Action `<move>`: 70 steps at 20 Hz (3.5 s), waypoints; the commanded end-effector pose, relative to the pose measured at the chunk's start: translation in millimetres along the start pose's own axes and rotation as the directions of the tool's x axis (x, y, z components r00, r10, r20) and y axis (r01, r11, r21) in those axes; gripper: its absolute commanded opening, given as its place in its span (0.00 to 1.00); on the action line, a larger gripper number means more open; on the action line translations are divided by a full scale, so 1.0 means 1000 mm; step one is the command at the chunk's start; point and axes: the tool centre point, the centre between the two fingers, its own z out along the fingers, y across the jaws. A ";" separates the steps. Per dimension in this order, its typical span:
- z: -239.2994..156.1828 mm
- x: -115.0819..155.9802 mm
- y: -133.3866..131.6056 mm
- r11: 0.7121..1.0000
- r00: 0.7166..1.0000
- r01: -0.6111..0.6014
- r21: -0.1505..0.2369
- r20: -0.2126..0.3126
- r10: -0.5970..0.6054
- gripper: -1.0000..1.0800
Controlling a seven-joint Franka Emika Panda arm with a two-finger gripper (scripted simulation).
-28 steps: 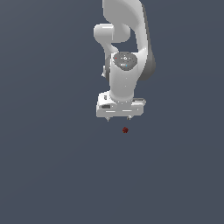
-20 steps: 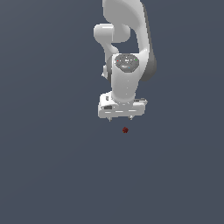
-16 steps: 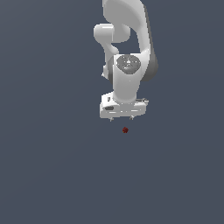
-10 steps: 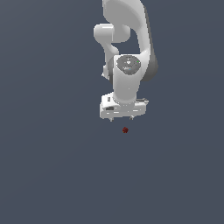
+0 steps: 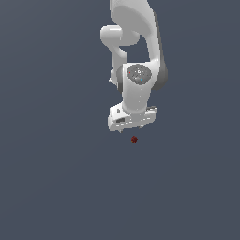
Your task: Pick up the object and move it to a goal position.
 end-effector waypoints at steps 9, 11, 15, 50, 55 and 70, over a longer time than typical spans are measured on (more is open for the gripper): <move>0.033 0.000 -0.010 0.953 0.953 0.303 -0.015 -0.010 -0.303 0.96; 0.039 0.000 -0.012 0.931 0.931 0.364 -0.017 -0.012 -0.365 0.96; 0.051 0.000 -0.018 0.878 0.878 0.478 -0.022 -0.017 -0.478 0.96; 0.124 0.000 -0.030 0.737 0.736 0.676 -0.031 -0.029 -0.676 0.96; 0.124 0.000 -0.030 0.737 0.736 0.676 -0.031 -0.029 -0.676 0.00; 0.107 -0.002 -0.009 0.737 0.736 0.675 -0.032 -0.029 -0.676 0.00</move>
